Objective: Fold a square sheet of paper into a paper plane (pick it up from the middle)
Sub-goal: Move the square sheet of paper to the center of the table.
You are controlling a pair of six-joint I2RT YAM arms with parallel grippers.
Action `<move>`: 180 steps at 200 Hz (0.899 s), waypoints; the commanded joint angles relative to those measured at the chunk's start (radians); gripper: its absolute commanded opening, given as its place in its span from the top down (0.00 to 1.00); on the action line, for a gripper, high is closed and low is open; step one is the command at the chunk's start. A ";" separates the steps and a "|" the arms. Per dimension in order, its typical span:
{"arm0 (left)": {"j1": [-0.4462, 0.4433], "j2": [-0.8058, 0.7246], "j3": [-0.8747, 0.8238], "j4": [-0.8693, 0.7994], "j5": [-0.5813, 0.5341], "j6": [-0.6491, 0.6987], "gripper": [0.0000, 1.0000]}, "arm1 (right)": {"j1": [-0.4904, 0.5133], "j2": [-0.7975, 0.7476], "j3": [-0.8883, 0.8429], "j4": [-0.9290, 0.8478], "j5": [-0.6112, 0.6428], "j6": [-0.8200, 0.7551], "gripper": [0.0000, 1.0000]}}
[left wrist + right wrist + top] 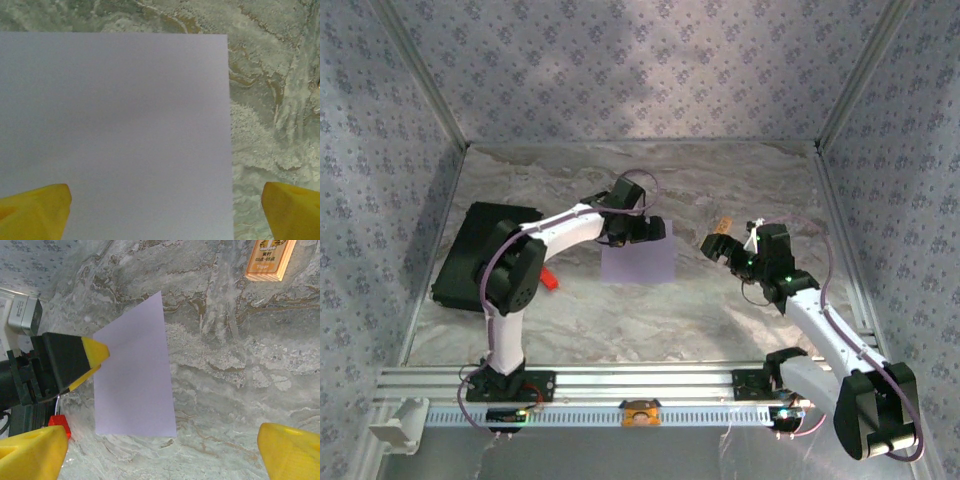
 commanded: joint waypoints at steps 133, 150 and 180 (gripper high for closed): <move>-0.118 -0.015 -0.129 -0.094 0.006 -0.002 0.06 | 0.017 -0.026 -0.003 -0.081 0.030 0.018 0.01; -0.135 -0.049 -0.169 -0.098 -0.003 0.012 0.06 | 0.017 -0.039 -0.013 -0.081 0.030 0.019 0.01; -0.148 -0.097 -0.215 -0.117 -0.018 0.052 0.07 | 0.018 -0.047 -0.020 -0.084 0.018 0.023 0.01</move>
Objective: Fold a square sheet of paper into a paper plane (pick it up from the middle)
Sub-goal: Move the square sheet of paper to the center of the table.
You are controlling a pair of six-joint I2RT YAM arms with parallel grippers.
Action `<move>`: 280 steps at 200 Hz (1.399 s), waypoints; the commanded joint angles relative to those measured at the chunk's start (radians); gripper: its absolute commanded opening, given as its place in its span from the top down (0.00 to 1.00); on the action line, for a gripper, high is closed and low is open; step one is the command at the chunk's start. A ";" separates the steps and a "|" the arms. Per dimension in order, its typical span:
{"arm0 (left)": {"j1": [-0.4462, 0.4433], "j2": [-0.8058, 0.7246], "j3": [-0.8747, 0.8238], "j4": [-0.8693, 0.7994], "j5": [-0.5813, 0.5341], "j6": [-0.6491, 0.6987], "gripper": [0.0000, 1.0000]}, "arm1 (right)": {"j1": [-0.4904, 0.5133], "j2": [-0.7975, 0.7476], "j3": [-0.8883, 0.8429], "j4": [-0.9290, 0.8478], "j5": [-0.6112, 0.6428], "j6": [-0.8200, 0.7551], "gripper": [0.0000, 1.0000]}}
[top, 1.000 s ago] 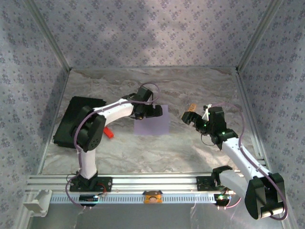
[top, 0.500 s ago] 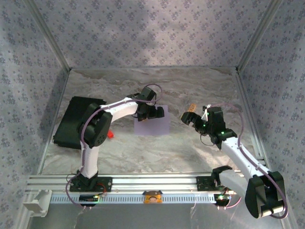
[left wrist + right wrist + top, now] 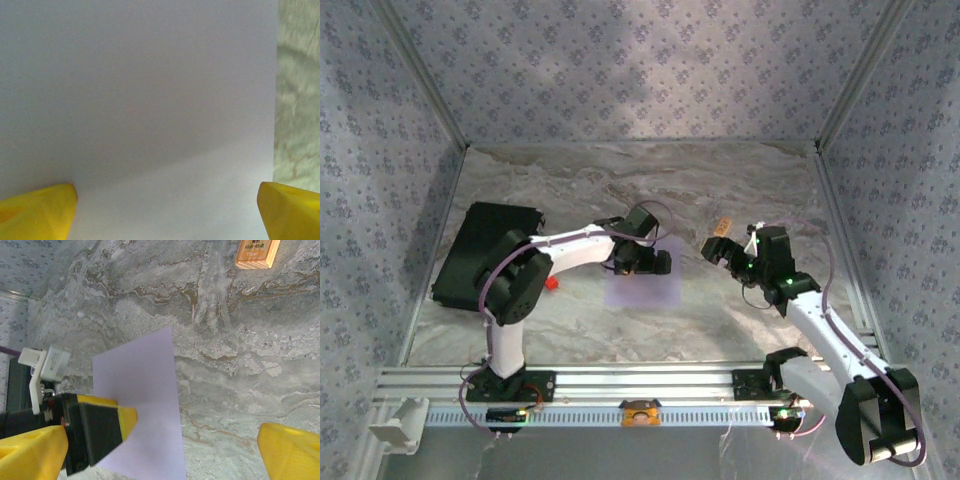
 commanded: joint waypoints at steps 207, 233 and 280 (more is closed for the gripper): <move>-0.048 0.079 0.214 -0.417 -0.225 -0.089 0.12 | 0.054 0.160 0.140 -0.157 -0.104 -0.014 0.01; -0.048 0.097 0.226 -0.425 -0.218 -0.085 0.11 | 0.065 0.183 0.144 -0.198 -0.046 -0.001 0.01; -0.047 0.108 0.236 -0.419 -0.197 -0.099 0.10 | 0.073 0.223 0.148 -0.213 -0.046 0.003 0.01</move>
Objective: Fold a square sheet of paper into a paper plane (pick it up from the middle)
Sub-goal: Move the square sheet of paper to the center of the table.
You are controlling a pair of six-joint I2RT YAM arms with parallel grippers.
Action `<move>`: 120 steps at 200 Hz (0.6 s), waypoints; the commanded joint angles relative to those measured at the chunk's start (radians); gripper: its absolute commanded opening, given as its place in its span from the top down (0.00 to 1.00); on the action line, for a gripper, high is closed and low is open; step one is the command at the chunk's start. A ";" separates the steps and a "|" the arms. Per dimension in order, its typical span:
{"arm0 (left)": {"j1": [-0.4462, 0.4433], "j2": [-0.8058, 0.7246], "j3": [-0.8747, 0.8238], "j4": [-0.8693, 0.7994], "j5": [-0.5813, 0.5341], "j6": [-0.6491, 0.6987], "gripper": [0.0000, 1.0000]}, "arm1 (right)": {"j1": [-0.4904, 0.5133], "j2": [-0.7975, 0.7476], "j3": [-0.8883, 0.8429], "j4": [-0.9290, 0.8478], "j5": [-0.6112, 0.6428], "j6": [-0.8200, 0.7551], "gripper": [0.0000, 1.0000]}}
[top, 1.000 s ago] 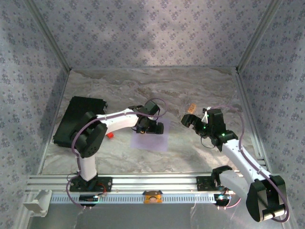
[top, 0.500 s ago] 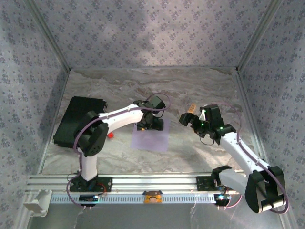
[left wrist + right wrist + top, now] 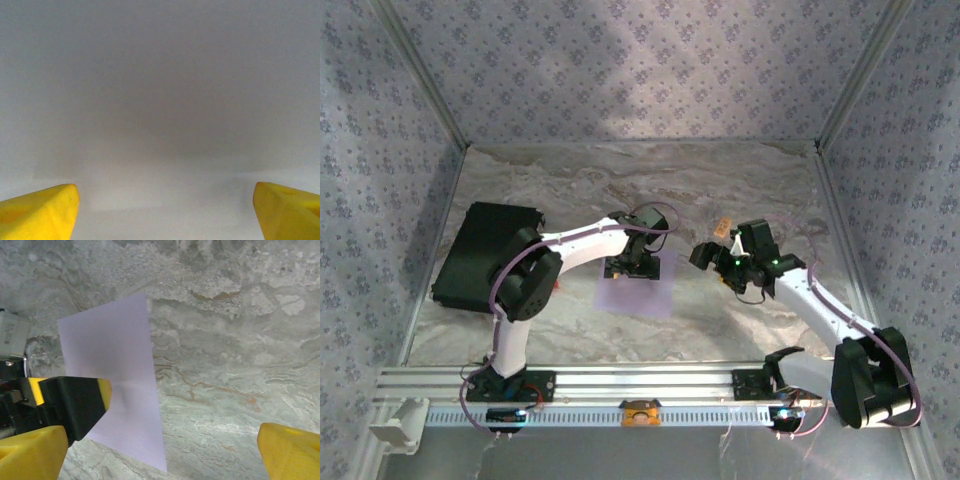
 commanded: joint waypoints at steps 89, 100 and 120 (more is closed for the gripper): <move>-0.005 0.039 0.044 -0.059 0.009 -0.013 0.08 | 0.013 0.025 0.032 -0.053 -0.005 -0.008 0.01; -0.006 0.042 0.040 -0.057 0.010 -0.014 0.08 | 0.012 0.025 0.029 -0.053 -0.005 -0.007 0.01; -0.005 0.046 0.041 -0.056 0.010 -0.015 0.08 | 0.013 0.023 0.027 -0.051 -0.005 -0.010 0.01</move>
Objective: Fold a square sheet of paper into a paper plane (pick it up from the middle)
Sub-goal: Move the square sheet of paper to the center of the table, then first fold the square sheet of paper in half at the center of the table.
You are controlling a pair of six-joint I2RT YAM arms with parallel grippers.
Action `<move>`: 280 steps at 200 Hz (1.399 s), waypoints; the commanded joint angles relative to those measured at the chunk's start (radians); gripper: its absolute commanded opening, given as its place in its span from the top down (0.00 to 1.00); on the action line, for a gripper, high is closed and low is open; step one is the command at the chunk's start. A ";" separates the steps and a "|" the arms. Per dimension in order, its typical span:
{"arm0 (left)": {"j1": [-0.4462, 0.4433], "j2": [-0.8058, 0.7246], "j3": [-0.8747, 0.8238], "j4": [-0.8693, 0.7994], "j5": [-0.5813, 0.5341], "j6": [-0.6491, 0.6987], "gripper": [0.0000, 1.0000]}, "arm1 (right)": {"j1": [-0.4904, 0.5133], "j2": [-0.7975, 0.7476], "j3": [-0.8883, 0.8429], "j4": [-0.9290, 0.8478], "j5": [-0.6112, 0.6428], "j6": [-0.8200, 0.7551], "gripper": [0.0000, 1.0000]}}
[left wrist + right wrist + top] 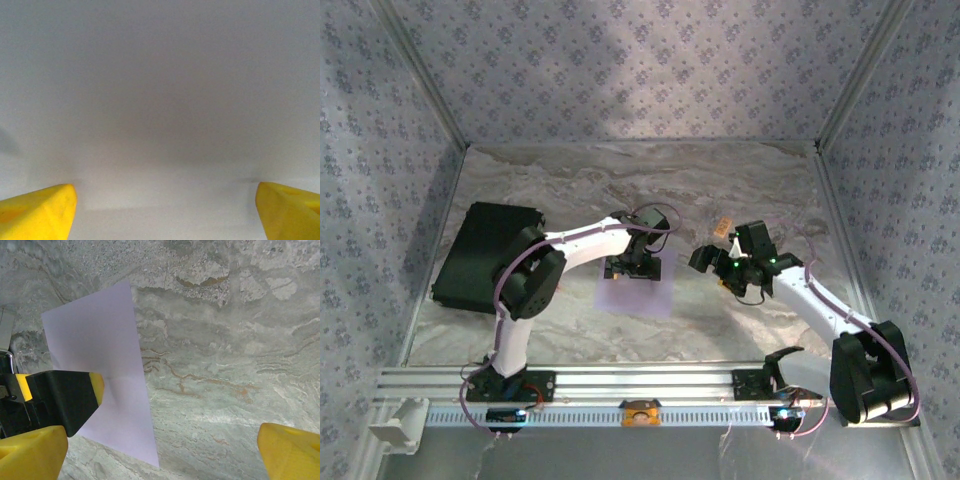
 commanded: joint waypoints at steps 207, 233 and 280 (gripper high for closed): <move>-0.009 0.099 -0.039 0.008 0.016 -0.030 0.09 | 0.003 0.023 0.010 -0.022 0.011 0.009 0.01; -0.011 0.096 -0.028 0.002 0.013 -0.023 0.10 | 0.002 0.024 0.013 -0.023 0.015 0.011 0.01; -0.014 0.077 -0.010 0.001 0.011 0.001 0.21 | 0.003 0.013 0.019 -0.024 0.035 0.015 0.01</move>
